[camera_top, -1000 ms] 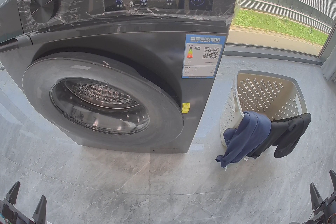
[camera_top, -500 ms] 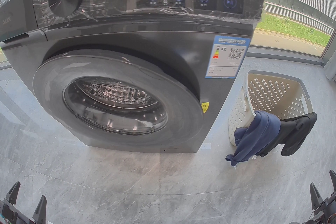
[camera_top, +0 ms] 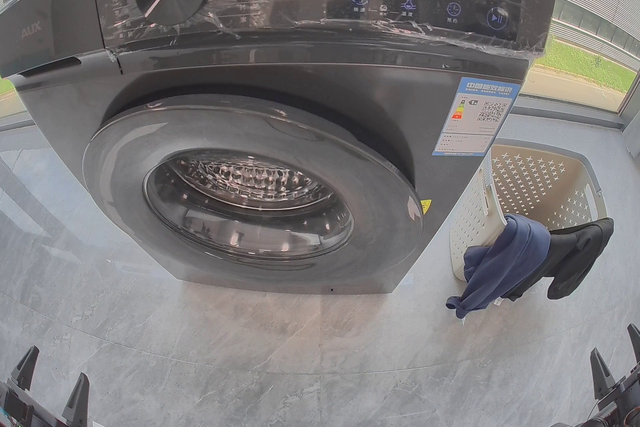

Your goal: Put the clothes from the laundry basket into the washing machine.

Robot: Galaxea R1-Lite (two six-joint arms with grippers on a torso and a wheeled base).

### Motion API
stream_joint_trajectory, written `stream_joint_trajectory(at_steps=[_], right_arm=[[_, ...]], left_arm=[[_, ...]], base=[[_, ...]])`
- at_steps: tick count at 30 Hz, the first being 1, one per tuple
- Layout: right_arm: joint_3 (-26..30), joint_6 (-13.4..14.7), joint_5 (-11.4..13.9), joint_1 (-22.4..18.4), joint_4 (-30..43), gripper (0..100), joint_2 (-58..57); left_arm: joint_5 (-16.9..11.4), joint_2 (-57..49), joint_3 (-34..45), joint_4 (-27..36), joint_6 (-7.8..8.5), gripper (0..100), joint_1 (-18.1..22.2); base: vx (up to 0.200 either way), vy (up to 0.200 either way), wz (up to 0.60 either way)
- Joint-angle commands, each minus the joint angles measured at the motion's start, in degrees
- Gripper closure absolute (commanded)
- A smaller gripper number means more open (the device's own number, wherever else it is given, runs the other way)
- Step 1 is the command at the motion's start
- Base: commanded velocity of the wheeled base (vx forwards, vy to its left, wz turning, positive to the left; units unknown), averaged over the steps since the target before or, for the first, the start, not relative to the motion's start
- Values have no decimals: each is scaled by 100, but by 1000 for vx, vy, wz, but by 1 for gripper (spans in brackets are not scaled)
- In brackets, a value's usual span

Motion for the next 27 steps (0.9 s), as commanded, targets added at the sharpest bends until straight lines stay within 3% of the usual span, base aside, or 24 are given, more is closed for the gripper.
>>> stream_joint_trajectory(at_steps=[1, 19, 27], right_arm=[[92, 0, 1, 5, -1, 0, -93], [92, 0, 1, 5, -1, 0, -93], [92, 0, 1, 5, -1, 0, -93]], left_arm=[[-2, -86, 92, -1, -10, 0, 2], [-2, -86, 92, -1, -10, 0, 2], [-2, -86, 92, -1, -10, 0, 2]], base=[[0, 200, 0], [0, 200, 0], [0, 0, 0]])
